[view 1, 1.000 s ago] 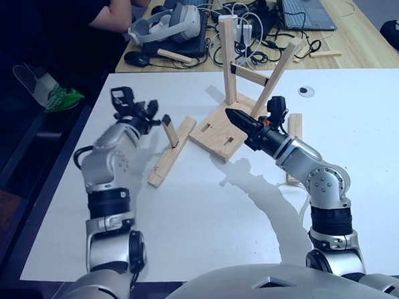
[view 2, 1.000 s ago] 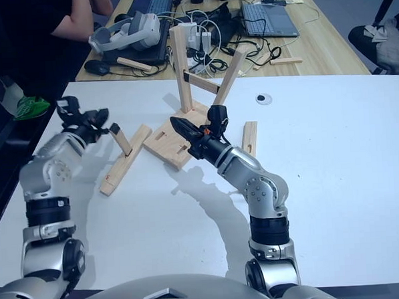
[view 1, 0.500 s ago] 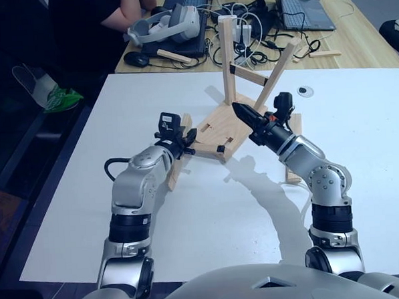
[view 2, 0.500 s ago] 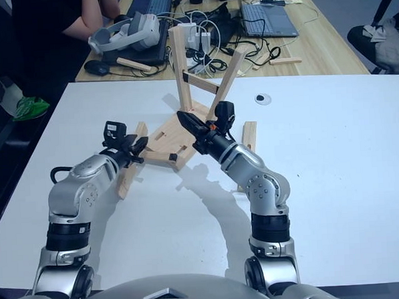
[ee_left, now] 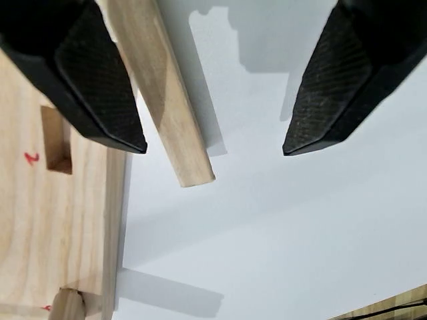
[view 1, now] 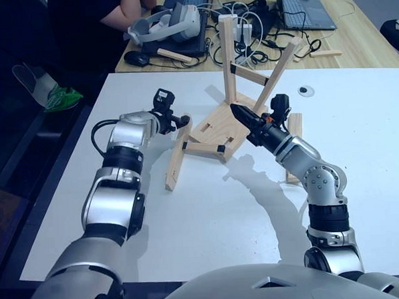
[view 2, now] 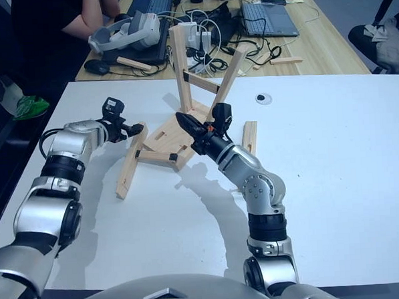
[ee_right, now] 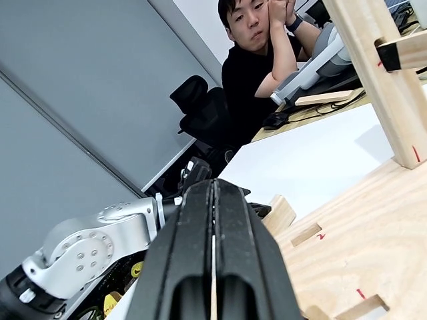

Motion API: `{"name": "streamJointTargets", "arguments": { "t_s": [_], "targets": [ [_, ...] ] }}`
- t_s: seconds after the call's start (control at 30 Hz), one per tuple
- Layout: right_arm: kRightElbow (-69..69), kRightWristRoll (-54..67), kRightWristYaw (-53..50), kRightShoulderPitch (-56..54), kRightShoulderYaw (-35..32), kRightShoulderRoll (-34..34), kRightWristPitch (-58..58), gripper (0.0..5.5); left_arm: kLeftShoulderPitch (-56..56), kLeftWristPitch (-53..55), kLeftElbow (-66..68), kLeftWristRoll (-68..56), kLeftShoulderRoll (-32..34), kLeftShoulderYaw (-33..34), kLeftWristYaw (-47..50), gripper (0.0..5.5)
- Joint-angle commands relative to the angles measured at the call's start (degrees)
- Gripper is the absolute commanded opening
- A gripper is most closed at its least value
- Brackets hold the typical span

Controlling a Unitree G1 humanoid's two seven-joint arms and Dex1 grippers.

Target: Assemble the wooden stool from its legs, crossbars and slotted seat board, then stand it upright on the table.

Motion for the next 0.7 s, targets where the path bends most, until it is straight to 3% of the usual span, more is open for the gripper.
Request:
{"name": "streamJointTargets", "arguments": {
  "t_s": [0.03,0.13,0.33,0.7],
  "targets": [
    [0.33,-0.32,0.87,-0.70,0.68,-0.69,0.31,0.00,-4.61,-4.78,7.81,3.47,-1.75,-1.58,-2.07,4.36],
    [0.25,-0.63,1.02,-0.60,1.58,-0.58,0.28,0.00,-5.88,-6.51,11.56,4.74,-2.49,-1.13,-1.96,4.80],
    [0.65,-1.36,0.88,-0.23,1.67,-0.42,-0.50,0.00,-7.59,-1.92,16.31,2.05,-2.62,3.88,-3.21,4.80],
    [0.93,-1.88,0.57,0.31,1.74,0.23,-1.43,0.00,-5.07,-2.21,17.75,7.93,-3.10,0.62,-7.77,3.22]
  ]
}}
